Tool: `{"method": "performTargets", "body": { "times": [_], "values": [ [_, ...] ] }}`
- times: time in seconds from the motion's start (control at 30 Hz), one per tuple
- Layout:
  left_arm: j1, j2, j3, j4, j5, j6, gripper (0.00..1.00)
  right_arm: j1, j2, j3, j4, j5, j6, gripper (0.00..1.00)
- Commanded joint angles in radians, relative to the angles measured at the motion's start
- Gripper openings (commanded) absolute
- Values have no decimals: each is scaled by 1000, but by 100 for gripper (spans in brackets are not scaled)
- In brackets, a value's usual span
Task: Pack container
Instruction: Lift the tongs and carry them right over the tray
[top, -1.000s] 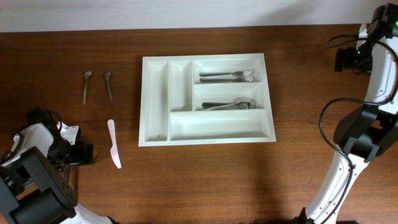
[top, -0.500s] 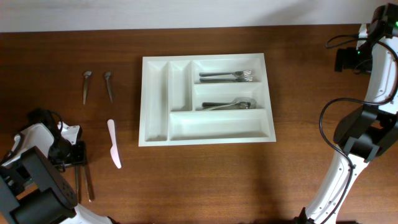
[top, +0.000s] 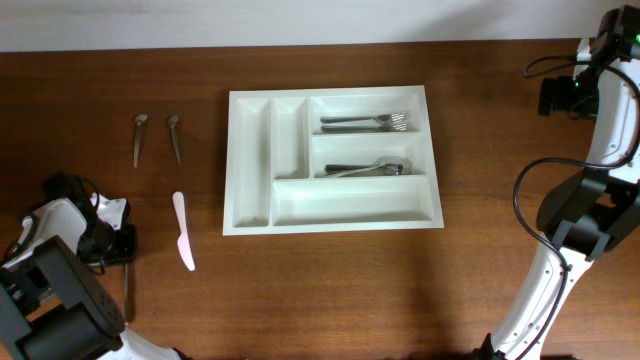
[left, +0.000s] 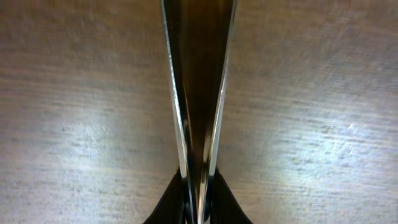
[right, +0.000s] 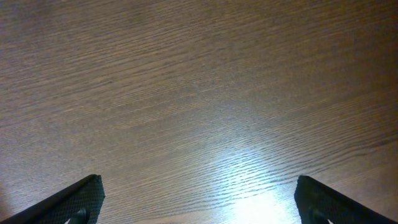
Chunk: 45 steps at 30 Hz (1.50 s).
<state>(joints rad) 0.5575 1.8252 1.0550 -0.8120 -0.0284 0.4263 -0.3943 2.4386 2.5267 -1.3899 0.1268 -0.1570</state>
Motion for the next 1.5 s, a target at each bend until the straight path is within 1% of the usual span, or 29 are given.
{"method": "performTargets", "body": {
  "times": [0.0, 0.23, 0.4, 0.43, 0.67, 0.87, 1.03, 1.17, 1.3, 1.37, 1.47],
  "values": [
    [2, 14, -5, 14, 121, 8, 2, -5, 4, -4, 0, -3, 8, 99],
    [-37, 14, 122, -2, 292, 8, 2, -5, 4, -4, 0, -3, 8, 99],
    [-125, 14, 239, -48, 303, 9, 2, -5, 4, -4, 0, -3, 8, 99],
    [-175, 14, 285, -61, 303, 9, 2, -5, 4, -4, 0, -3, 8, 98],
    [-410, 14, 456, -68, 303, 26, 2, -5, 4, -4, 0, -3, 8, 99],
    [-655, 14, 570, -67, 302, 119, 2, -5, 4, -4, 0, -3, 8, 99],
    [-857, 14, 591, -68, 302, 210, 2, -5, 4, -4, 0, -3, 8, 99],
    [-1012, 15, 589, -72, 301, 248, 2, -5, 4, -4, 0, -3, 8, 99],
    [-1141, 18, 582, -71, 286, 324, 3, -5, 4, -4, 0, -3, 8, 99],
    [-1184, 28, 582, -72, 280, 331, 6, -5, 4, -4, 0, -3, 8, 99],
    [-1229, 58, 582, -82, 245, 332, 6, -5, 4, -4, 0, -3, 8, 99]
  ]
}}
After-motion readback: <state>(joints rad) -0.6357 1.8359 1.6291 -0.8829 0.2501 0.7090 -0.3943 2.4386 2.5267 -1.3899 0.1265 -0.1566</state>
